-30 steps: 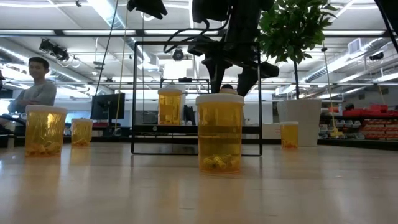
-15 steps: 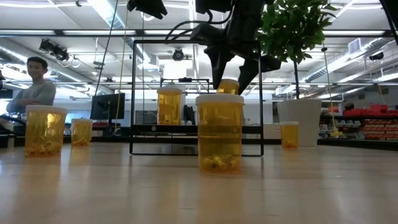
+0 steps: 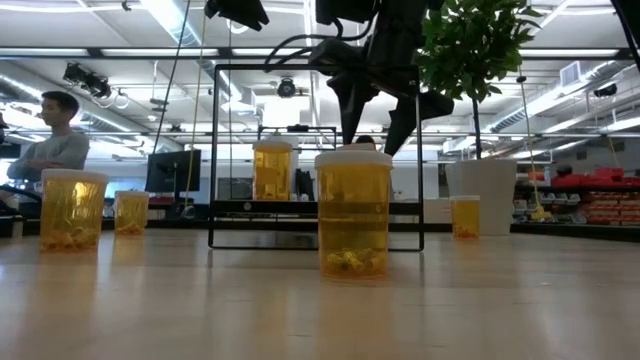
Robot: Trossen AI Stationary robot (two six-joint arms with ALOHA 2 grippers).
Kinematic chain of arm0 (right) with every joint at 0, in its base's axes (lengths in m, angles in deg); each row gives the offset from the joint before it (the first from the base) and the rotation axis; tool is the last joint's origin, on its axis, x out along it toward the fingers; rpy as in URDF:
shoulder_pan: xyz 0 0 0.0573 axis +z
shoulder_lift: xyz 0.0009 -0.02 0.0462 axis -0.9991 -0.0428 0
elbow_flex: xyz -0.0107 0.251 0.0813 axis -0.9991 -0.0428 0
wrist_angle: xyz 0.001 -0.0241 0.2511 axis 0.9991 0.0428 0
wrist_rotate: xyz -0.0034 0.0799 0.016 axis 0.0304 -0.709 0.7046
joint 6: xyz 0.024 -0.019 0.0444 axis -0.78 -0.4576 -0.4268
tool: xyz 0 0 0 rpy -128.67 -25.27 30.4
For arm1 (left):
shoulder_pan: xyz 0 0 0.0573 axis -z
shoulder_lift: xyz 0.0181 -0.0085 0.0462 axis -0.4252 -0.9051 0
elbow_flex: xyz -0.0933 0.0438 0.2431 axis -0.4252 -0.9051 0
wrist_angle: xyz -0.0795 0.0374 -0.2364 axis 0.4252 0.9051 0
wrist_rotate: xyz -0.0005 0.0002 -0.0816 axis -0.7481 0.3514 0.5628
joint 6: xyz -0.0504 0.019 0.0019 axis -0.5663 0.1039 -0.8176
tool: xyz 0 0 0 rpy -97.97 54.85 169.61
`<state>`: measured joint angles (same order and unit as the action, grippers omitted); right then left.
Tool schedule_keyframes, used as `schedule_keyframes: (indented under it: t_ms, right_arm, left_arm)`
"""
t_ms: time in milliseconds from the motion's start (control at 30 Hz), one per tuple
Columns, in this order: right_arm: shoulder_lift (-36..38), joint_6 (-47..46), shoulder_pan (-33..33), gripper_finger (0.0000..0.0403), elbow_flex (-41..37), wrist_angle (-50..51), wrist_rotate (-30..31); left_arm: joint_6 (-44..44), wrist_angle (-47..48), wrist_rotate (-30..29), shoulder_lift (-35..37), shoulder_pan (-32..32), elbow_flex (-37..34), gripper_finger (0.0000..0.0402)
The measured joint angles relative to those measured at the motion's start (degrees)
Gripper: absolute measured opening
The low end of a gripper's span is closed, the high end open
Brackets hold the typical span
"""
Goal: Pick and place medicine bottles onto shelf by color
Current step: Put the orange pill bottle on the shelf aligned with the other orange pill bottle
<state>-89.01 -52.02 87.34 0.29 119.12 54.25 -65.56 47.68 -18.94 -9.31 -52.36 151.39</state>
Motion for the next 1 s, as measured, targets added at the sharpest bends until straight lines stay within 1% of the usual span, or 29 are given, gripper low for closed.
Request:
schedule_keyframes:
  t_ms: [233, 433, 500, 667, 700, 833, 1000]
  right_arm:
    - [0.3, 1.2, 0.0, 0.0291, 0.7, 0.2, 0.1]
    - [1.4, 2.7, -0.7, 0.029, 4.5, 1.3, 0.4]
    - [1.3, 4.1, -1.4, 0.029, 5.6, 3.4, 0.6]
    - [1.3, 7.8, -5.0, 0.029, 6.2, 3.8, 6.5]
    - [1.3, 8.7, -6.3, 0.029, 5.9, 3.3, 6.4]
    - [0.8, 13.3, -10.5, 0.0289, 3.0, 2.4, 2.8]
    - [0.9, 19.8, -12.5, 0.0279, 0.2, 2.2, -0.7]
  left_arm:
    - [0.0, 0.0, 0.0, 0.0, 0.0, 0.0, 0.0172]
    - [0.0, 0.0, 0.0, 0.0, 0.0, 0.0, 0.0172]
    - [0.0, 0.1, 0.0, 0.0, 0.0, 0.0, 0.0172]
    - [-0.1, 0.0, 0.0, 0.0, 0.0, 0.0, 0.0172]
    - [-0.1, 0.0, 0.0, 0.0, 0.0, 0.0, 0.0172]
    - [-0.1, 0.0, 0.0, 0.0, 0.0, 0.0, 0.0172]
    - [-0.2, 0.0, 0.0, 0.0, 0.0, 0.0, 0.0172]
